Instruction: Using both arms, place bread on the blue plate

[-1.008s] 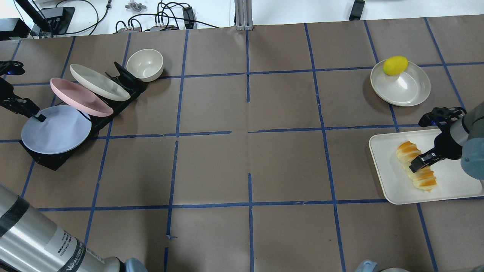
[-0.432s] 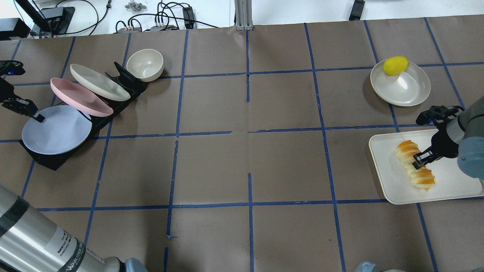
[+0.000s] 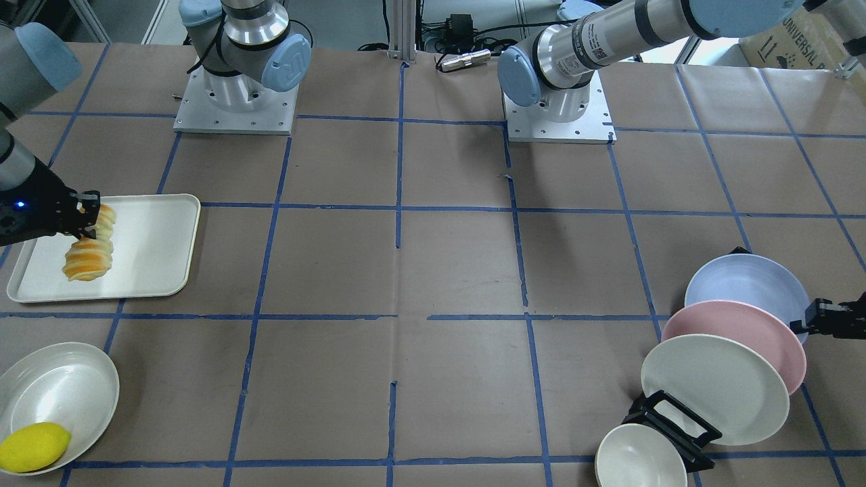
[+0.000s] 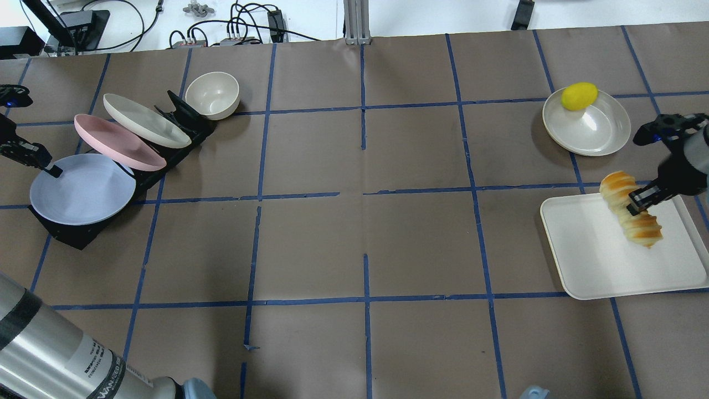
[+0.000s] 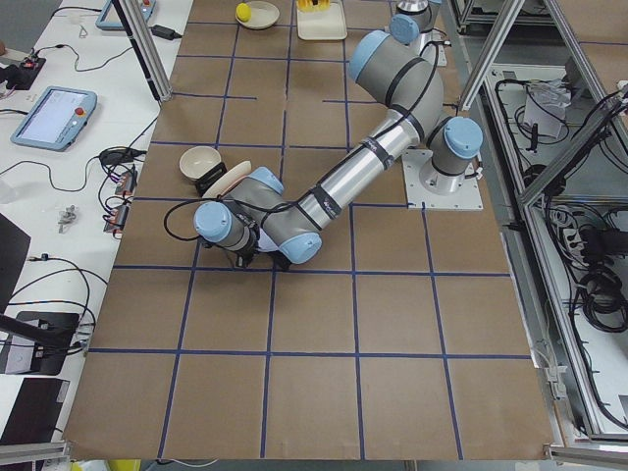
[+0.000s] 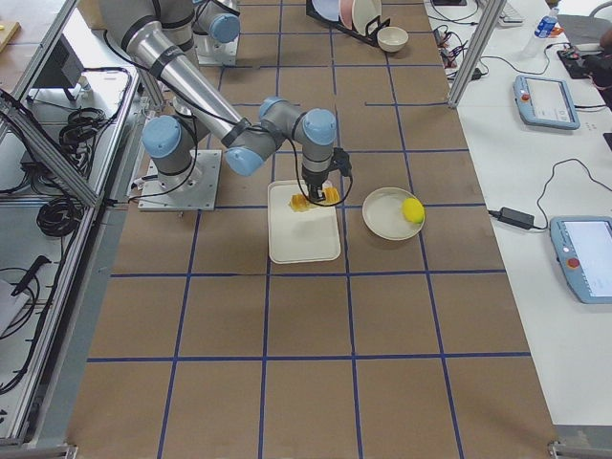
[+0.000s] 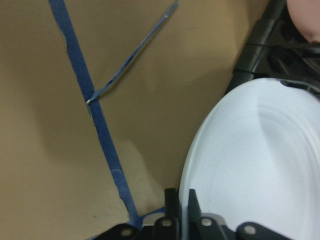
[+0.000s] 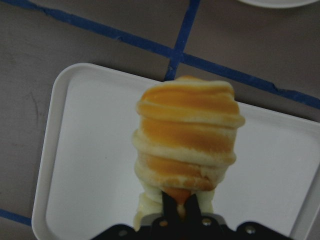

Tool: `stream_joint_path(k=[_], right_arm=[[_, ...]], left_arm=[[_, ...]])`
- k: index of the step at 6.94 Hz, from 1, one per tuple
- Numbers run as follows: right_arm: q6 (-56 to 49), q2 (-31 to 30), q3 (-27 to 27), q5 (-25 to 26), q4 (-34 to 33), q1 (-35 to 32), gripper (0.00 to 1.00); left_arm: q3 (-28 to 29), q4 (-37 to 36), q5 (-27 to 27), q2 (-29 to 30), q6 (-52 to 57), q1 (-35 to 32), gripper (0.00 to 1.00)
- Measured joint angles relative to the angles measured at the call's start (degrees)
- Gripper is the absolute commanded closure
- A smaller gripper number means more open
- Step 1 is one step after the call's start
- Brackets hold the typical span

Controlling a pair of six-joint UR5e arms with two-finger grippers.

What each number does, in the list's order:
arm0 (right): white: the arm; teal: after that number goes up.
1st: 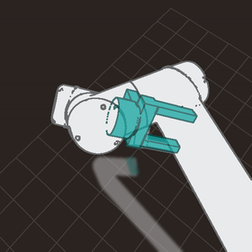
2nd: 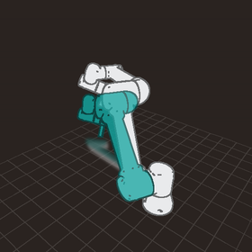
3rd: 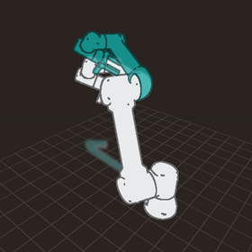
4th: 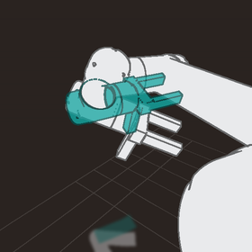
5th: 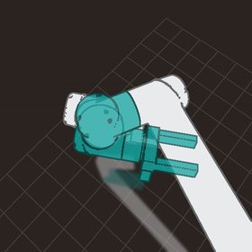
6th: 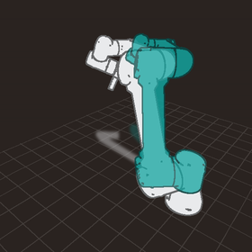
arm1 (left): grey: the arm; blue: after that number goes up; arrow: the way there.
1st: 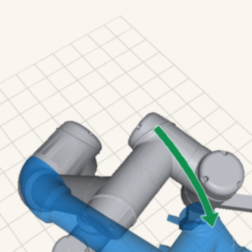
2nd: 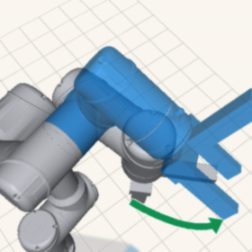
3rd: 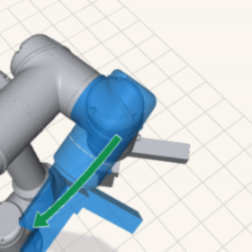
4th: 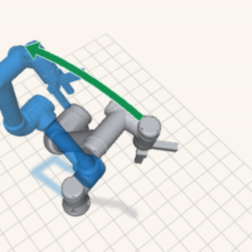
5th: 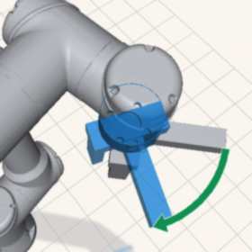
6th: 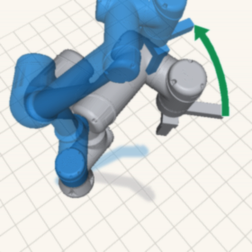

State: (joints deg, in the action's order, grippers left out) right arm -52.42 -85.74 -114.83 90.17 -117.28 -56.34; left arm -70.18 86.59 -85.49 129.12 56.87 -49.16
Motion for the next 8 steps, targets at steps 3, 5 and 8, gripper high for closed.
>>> stream_joint_path(k=[3,5,8], right_arm=[[2.36,-7.53,11.99,2.01,19.11,-0.63,0.89],[11.50,-11.62,18.89,2.36,29.31,-6.09,0.93],[35.30,-12.31,23.66,3.20,34.56,-23.21,1.00]], left_arm=[[-0.67,6.37,-1.59,-6.83,0.07,0.57,0.91],[-1.60,10.89,-2.02,-11.47,0.06,0.91,0.91],[-3.14,17.23,-1.84,-16.18,-0.74,-0.14,0.91]])
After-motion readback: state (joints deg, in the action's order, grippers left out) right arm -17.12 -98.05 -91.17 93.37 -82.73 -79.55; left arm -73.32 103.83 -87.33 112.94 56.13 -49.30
